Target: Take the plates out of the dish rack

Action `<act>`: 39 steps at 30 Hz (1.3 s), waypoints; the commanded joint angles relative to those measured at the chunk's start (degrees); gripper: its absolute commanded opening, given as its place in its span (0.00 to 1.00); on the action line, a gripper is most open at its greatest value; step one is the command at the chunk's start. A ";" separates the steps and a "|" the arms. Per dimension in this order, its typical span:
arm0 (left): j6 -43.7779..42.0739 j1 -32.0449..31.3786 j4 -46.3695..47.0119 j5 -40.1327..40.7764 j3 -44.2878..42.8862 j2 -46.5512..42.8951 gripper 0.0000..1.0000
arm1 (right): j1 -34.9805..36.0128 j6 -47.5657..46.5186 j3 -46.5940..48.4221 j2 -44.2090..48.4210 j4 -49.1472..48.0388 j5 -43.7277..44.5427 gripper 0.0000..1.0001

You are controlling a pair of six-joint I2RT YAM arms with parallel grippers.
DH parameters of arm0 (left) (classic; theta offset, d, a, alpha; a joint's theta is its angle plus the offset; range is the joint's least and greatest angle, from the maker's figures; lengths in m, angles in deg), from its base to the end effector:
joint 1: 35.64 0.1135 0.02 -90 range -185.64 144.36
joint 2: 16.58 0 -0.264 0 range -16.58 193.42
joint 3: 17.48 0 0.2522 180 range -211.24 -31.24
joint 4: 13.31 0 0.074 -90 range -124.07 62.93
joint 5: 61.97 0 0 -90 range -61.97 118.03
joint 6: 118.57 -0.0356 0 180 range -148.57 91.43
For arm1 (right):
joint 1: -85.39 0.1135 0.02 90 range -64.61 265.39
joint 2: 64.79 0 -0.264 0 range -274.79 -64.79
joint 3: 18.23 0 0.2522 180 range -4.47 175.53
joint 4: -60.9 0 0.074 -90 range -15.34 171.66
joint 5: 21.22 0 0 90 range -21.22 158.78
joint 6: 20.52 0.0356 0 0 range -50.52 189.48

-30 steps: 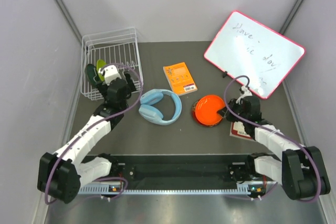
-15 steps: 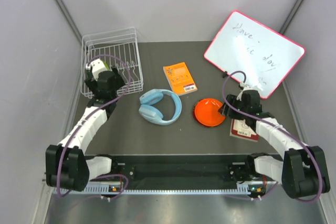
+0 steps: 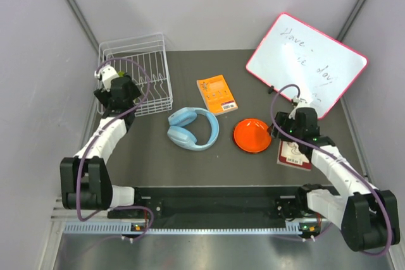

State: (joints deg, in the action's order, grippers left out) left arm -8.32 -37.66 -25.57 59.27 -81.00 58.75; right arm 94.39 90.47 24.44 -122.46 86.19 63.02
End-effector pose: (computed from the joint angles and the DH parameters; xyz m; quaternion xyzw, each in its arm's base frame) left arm 0.2958 0.0080 0.2747 -0.2727 0.7746 0.1205 0.5578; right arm 0.2028 0.0357 0.2005 0.0736 0.9035 0.1527 0.3937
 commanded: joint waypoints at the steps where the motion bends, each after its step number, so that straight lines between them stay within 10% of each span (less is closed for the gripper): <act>1: -2.75 1.49 9.22 1.28 -3.06 3.59 0.92 | 0.32 -0.34 0.01 -0.69 -3.00 -1.88 0.66; 15: -1.62 6.15 12.66 -1.97 -12.54 20.81 0.83 | 0.41 -0.08 -0.08 -6.84 -7.92 -3.56 0.65; 22: -2.50 6.33 14.24 -4.35 -14.22 23.89 0.57 | 0.32 0.10 -0.43 -10.27 -10.47 -4.96 0.59; 30: -3.63 6.24 12.04 -7.24 -15.54 25.92 0.00 | 0.41 0.19 -0.87 -11.50 -10.92 -5.58 0.59; 39: -10.30 5.28 9.66 -1.11 -17.13 21.79 0.00 | 0.41 0.19 -0.96 -9.39 -9.34 -5.49 0.61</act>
State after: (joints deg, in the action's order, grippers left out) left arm -17.94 -31.58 -16.81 53.17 -95.95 83.75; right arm 94.54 90.58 24.00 -133.84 77.64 57.97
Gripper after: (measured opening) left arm 0.112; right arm 0.597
